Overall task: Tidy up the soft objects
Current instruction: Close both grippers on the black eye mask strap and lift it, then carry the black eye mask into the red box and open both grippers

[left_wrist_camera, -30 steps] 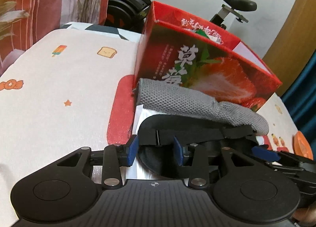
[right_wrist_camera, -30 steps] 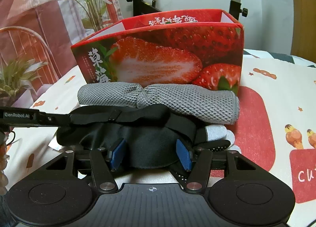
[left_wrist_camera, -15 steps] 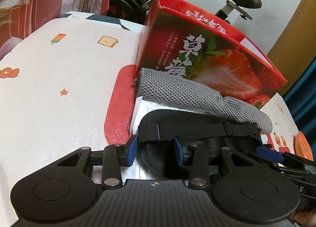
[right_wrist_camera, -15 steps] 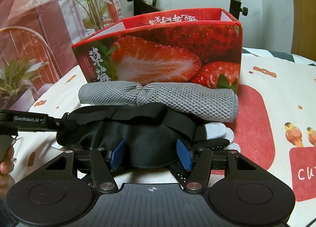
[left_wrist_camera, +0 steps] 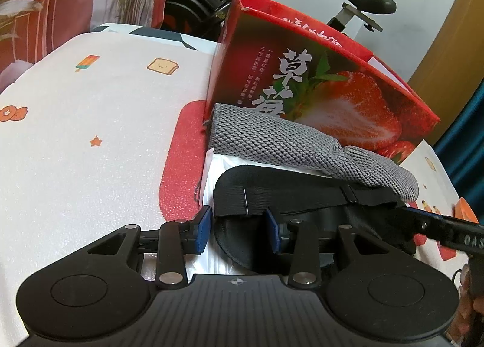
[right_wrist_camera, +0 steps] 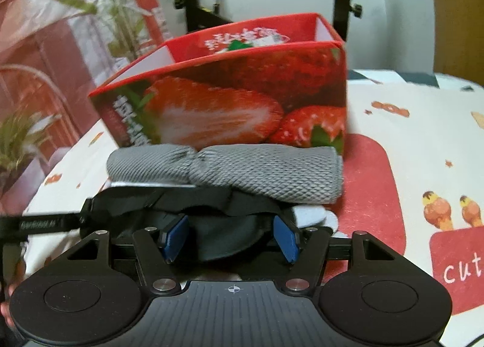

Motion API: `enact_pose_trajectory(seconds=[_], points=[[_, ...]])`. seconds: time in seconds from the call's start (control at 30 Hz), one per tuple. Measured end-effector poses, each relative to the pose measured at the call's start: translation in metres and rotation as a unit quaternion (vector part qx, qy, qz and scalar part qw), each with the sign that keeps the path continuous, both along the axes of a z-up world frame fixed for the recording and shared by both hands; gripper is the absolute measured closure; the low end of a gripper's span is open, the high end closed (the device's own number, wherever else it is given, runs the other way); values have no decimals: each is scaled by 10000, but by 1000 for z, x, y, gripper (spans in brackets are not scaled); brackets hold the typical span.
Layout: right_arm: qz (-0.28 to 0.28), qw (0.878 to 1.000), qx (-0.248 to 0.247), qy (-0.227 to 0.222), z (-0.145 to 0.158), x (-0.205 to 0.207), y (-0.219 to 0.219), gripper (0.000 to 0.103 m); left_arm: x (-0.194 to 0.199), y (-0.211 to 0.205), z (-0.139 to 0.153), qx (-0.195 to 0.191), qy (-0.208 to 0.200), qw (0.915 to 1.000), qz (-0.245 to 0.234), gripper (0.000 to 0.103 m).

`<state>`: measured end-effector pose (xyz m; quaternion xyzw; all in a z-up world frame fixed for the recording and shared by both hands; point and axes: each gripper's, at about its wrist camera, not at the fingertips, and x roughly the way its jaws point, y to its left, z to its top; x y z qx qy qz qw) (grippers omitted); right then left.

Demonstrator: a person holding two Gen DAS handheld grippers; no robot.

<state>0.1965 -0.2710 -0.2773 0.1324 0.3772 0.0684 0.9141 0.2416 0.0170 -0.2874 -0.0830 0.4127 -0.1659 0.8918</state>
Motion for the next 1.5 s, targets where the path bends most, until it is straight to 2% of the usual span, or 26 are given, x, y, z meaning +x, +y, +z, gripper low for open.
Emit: enact_pose_trajectory(seconds=[0.17,0.27,0.3,0.37,0.43,0.5,0.6,0.9,1.17,1.5], points=[[-194,9991,298,217,-11,11,-8,42,-1,1,0,6,-28,10000,-25,62],[-135,9993,261,219,-13,15,-3,42,-1,1,0,12,-37,10000,-33,62],[-71,9996,189,202,-12,16,0,49,-1,1,0,9,-34,10000,-32,62],[62,9999,-10,137,-8,16,9,53,-1,2,-1,-8,-27,10000,-21,64],[133,9997,-175,93,-3,16,14,63,0,3,0,-49,-5,10000,3,68],[147,9997,-192,71,1,16,13,79,1,4,3,-57,-10,10000,28,81],[120,9998,-183,16,6,13,9,88,0,6,9,-50,-94,9999,46,91],[245,9992,-68,-294,28,1,10,94,-13,7,32,-82,-388,9992,29,94],[386,9977,-81,-549,48,-7,15,95,-22,7,44,-93,-585,9982,22,94],[381,9968,5,-698,57,-15,11,95,-33,11,57,-116,-808,9966,92,95]])
